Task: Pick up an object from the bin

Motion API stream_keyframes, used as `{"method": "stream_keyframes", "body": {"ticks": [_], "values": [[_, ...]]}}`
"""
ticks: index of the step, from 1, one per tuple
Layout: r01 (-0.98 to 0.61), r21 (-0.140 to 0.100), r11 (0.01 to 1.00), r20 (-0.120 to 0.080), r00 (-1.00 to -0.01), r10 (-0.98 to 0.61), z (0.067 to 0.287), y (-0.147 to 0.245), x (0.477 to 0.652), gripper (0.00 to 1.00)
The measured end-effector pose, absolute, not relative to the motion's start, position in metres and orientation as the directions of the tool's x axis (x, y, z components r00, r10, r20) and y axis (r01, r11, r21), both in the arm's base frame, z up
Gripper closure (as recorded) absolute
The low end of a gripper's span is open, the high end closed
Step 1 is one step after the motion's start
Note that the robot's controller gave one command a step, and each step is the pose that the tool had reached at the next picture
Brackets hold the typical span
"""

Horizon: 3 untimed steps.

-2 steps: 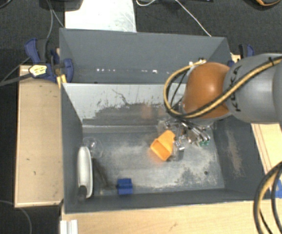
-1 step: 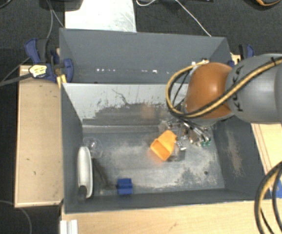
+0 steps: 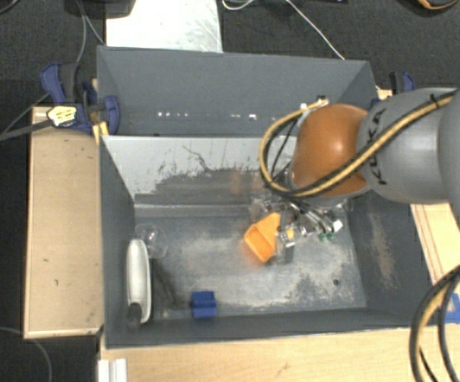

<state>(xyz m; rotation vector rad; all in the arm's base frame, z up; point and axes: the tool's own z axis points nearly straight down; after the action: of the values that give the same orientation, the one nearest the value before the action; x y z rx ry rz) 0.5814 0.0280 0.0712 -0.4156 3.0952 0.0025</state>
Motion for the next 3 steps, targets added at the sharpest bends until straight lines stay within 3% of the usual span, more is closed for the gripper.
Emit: {"method": "stream_keyframes", "body": {"ticks": [1,2,3], "values": [[-0.345,-0.003,0.939,-0.021,-0.938,-0.345,0.071,0.032,0.589,1.00],[-0.344,-0.003,0.939,-0.021,-0.939,-0.344,0.071,0.032,0.589,1.00],[-0.326,-0.001,0.945,-0.019,-0.945,-0.326,0.157,0.046,0.581,1.00]]}}
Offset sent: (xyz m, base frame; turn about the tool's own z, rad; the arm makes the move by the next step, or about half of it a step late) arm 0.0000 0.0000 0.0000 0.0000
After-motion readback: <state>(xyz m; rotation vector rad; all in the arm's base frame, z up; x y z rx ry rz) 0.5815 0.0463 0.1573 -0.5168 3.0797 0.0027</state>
